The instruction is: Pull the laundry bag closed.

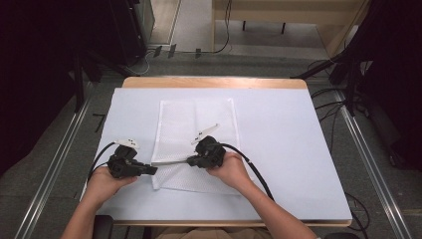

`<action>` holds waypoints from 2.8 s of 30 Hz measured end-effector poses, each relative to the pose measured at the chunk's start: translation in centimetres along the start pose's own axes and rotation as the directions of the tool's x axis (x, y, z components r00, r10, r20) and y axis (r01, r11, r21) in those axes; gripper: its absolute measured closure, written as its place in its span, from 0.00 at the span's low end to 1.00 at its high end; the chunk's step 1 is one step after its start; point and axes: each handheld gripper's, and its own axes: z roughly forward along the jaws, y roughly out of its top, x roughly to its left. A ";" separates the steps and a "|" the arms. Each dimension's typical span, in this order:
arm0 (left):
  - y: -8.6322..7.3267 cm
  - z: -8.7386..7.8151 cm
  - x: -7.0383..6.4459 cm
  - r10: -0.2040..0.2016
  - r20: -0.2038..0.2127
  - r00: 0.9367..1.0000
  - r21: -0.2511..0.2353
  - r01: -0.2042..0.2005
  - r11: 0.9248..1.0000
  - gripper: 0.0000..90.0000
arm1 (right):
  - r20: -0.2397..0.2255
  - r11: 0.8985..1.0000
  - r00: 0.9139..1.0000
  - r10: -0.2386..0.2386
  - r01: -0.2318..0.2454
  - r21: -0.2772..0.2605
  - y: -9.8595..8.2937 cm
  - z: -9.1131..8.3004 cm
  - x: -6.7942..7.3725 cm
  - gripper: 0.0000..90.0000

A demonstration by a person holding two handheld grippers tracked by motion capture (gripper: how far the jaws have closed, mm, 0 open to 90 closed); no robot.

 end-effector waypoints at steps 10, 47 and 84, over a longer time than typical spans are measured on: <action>-0.1 -0.1 0.1 -0.012 -0.004 1.000 0.000 0.012 1.000 0.98 | 0.016 1.000 1.000 0.023 -0.023 0.002 -1.1 -0.9 -0.9 0.98; -0.2 0.0 0.1 -0.007 0.006 1.000 0.011 0.007 1.000 0.98 | 0.061 0.998 0.997 0.049 -0.051 0.032 -3.0 -3.3 -2.1 0.98; -0.4 0.0 0.2 -0.009 0.023 1.000 0.021 0.008 1.000 0.98 | 0.081 0.995 0.992 0.097 -0.099 0.021 -5.2 -5.1 -3.2 0.98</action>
